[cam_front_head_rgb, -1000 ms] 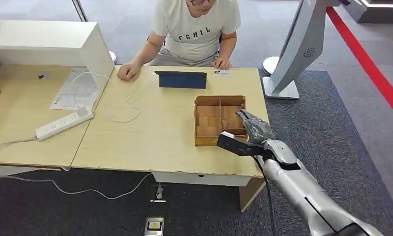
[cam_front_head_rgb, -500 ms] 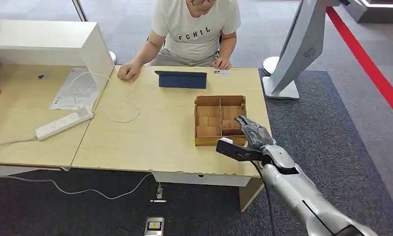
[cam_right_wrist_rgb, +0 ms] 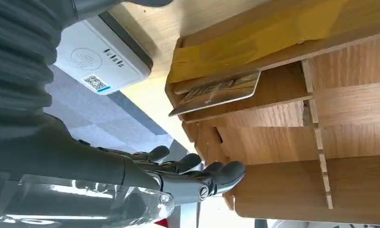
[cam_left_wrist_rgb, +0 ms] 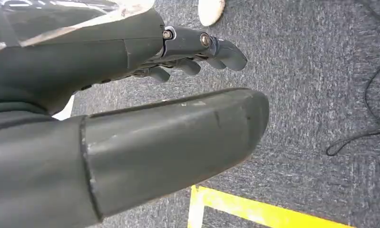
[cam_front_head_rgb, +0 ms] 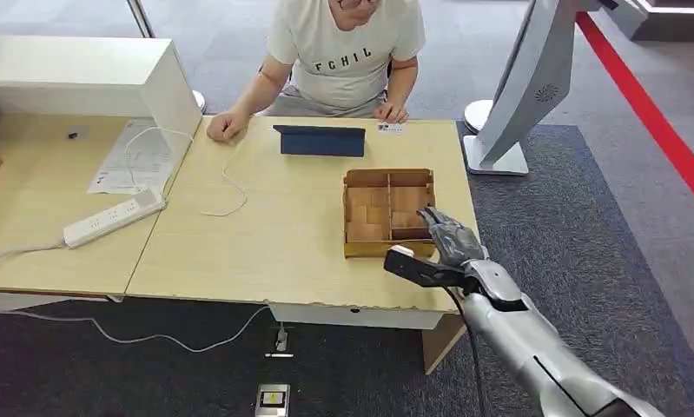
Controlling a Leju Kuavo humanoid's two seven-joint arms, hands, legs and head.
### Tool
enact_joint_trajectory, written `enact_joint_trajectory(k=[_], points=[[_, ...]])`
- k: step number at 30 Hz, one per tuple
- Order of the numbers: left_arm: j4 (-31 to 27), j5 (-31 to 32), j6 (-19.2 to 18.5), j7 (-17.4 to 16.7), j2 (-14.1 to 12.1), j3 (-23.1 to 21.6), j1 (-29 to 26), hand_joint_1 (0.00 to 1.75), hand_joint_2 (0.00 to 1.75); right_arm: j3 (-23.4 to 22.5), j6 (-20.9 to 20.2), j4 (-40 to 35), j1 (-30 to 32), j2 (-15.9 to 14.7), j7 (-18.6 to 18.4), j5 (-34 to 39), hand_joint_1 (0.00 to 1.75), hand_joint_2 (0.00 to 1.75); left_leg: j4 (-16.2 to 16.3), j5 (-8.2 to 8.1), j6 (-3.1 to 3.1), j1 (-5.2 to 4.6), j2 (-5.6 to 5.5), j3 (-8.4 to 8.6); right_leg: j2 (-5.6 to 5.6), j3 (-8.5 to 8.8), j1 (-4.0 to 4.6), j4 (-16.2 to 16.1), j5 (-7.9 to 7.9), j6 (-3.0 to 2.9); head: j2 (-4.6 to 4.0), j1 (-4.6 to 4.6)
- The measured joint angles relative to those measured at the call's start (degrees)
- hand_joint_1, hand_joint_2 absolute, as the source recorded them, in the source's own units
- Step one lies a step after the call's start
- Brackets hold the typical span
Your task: Pass the card to the sensor for recognition and then transmit it.
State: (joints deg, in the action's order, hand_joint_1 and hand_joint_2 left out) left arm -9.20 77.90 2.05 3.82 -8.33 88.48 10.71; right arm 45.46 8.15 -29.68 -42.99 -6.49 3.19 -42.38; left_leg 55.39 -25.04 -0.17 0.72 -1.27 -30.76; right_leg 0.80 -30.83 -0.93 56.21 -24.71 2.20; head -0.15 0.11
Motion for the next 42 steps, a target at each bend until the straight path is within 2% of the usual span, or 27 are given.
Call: enact_joint_trajectory(k=[1, 16, 42], points=[[0.02, 0.0, 0.0, -0.04, 0.0, 0.0, 0.0, 0.0, 0.0, 0.0, 0.0, 0.0, -0.02, -0.02, 0.04, 0.0, 1.75, 1.75, 0.0, 0.0, 0.0, 0.0, 0.0, 0.0, 0.0, 0.0, 0.0, 0.0, 0.0, 0.0, 0.0, 0.0], [0.0, -0.02, 0.0, 0.07, 0.0, 0.0, -0.01, 0.0, 0.0, -0.04, 0.7, 0.0, -0.03, -0.15, 1.24, 0.72, 1.75, 1.75, 0.0, 0.0, 0.0, 0.0, 0.0, 0.01, 0.0, 0.0, 0.0, -0.01, 0.0, 0.0, 0.0, 0.02], [0.02, 0.63, -0.81, 0.66, -0.02, 0.0, -0.01, 0.0, 0.0, -0.24, 0.89, -0.11, 1.66, -0.15, 0.59, 1.42, 1.75, 1.75, 0.0, 0.0, 0.0, 0.0, 0.0, 0.03, 0.0, 0.03, 0.0, -0.02, 0.0, 0.0, 0.0, 0.0]])
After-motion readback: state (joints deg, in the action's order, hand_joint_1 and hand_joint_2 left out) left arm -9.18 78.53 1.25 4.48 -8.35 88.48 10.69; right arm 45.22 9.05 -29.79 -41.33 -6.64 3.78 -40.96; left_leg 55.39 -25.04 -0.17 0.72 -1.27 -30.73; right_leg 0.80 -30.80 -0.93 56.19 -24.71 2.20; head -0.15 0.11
